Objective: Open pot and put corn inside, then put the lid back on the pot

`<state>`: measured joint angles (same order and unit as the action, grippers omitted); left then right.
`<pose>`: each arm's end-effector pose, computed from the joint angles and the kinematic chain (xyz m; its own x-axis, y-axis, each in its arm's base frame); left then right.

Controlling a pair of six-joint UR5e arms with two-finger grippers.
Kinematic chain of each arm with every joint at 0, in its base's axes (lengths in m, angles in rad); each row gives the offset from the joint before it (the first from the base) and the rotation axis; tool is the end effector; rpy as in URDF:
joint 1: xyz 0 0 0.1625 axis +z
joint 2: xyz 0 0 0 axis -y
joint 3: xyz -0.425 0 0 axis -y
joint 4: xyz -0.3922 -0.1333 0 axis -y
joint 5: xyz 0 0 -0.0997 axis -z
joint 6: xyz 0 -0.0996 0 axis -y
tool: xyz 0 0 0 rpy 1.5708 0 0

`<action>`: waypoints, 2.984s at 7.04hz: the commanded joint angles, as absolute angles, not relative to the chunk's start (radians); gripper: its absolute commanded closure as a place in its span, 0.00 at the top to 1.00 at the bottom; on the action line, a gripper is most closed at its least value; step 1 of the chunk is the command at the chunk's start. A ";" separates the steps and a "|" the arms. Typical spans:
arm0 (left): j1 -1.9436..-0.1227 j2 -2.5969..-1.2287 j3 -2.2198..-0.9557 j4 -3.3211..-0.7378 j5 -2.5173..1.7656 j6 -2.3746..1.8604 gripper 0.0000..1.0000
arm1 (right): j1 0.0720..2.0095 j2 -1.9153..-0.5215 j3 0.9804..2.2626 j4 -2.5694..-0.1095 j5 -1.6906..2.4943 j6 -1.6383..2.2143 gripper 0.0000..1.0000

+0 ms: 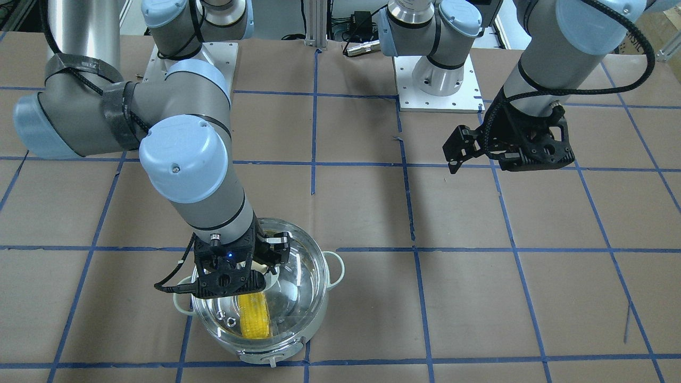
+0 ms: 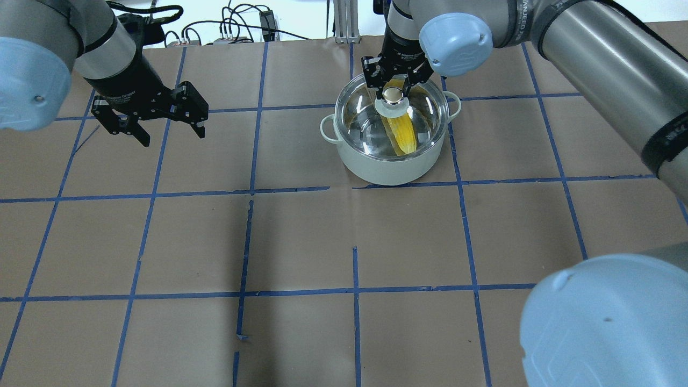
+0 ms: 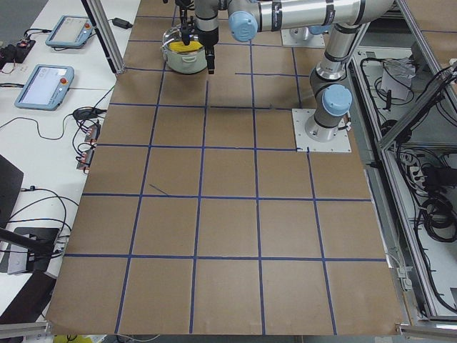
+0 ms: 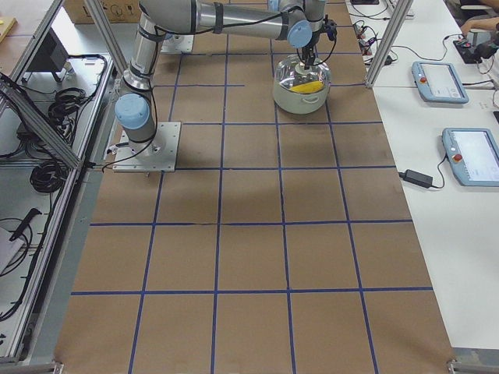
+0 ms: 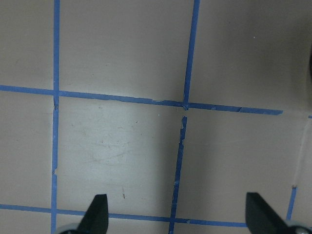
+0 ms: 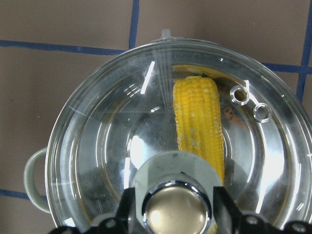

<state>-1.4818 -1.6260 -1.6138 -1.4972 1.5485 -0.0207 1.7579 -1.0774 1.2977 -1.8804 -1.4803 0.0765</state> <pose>-0.0896 -0.5210 0.4464 -0.9937 -0.1100 0.0218 -0.1094 0.9937 0.0251 0.2686 -0.6536 0.3612 -0.9883 -0.1178 -0.0966 -0.1101 0.9905 -0.0820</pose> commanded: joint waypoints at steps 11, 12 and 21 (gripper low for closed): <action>-1.482 -1.615 -1.621 -1.497 1.565 -0.014 1.00 | 1.520 -1.398 1.320 -1.547 -1.494 -0.130 1.00; -1.482 -1.615 -1.621 -1.497 1.566 -0.014 1.00 | 1.522 -1.451 1.356 -1.540 -1.496 -0.130 1.00; -1.483 -1.618 -1.621 -1.497 1.565 -0.015 1.00 | 1.525 -1.640 1.575 -1.437 -1.529 -0.124 1.00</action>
<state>-1.4834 -1.6178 -1.6221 -1.4972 1.5647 -0.0153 1.5248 -1.6395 1.5715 -1.4338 -1.5027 -0.1141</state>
